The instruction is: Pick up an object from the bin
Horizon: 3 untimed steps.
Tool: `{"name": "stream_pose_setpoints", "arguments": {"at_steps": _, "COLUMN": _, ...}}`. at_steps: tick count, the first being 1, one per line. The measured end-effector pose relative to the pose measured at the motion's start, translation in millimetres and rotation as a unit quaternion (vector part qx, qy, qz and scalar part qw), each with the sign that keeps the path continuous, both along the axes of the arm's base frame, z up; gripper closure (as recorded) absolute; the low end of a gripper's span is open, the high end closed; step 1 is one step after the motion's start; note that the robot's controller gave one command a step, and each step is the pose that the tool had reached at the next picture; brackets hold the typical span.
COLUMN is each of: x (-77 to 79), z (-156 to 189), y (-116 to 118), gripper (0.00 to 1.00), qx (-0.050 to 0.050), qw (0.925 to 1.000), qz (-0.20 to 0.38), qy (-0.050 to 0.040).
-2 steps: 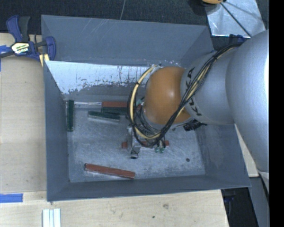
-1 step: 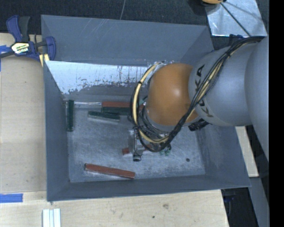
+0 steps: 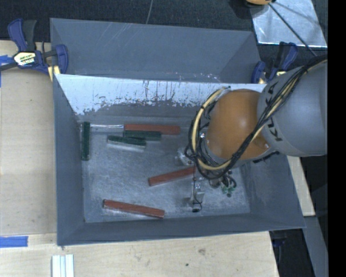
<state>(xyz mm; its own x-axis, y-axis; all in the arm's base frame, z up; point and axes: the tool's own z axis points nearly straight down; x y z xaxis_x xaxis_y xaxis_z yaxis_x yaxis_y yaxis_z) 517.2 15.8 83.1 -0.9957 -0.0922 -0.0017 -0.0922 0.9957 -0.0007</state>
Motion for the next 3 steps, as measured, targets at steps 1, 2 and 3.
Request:
{"name": "stream_pose_setpoints", "arguments": {"at_steps": 1, "x": 0.3, "z": 0, "y": 0, "gripper": 1.0, "qx": 0.0, "qw": 1.0, "qz": 0.0, "qy": -0.0005}}
{"name": "stream_pose_setpoints", "arguments": {"at_steps": 2, "x": 0.3, "z": 0, "y": 0, "gripper": 1.0, "qx": 0.0, "qw": 1.0, "qz": -0.001, "qy": -0.0005}}
{"name": "stream_pose_setpoints", "arguments": {"at_steps": 3, "x": 3.9, "z": 141, "y": -14, "gripper": 1.0, "qx": 0.0, "qw": 1.0, "qz": -0.008, "qy": -0.0012}}
